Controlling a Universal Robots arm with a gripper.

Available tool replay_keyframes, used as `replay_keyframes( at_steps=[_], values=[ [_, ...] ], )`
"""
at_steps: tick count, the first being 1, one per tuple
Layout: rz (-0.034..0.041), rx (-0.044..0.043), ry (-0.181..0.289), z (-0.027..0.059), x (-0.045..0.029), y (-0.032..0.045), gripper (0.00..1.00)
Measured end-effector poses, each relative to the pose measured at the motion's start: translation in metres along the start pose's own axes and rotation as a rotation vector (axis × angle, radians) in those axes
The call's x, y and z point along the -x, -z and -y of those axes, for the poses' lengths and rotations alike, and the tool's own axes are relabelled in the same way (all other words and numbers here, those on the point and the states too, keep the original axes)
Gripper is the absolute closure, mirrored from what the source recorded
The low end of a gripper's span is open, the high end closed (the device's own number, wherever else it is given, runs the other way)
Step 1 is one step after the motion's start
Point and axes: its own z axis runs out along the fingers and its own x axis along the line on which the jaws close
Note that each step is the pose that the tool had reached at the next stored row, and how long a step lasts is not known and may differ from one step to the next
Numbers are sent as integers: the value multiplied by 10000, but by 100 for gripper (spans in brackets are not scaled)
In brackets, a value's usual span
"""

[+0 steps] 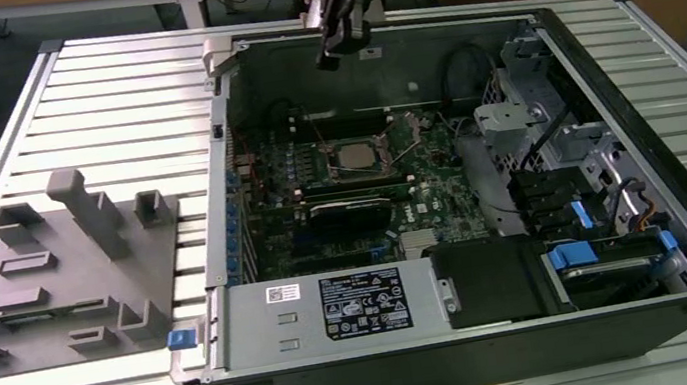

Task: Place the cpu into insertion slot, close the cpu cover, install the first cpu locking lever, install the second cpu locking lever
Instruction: 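Close the cpu cover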

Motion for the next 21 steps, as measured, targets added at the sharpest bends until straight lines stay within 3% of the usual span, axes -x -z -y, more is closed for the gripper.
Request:
replay_keyframes(
  at_steps=[10,19,21],
  values=[
    [15,787,77,-2,4,-37,89],
    [17,818,81,-3,4,-38,89],
    [22,877,84,-3,4,-42,89]
  ],
)
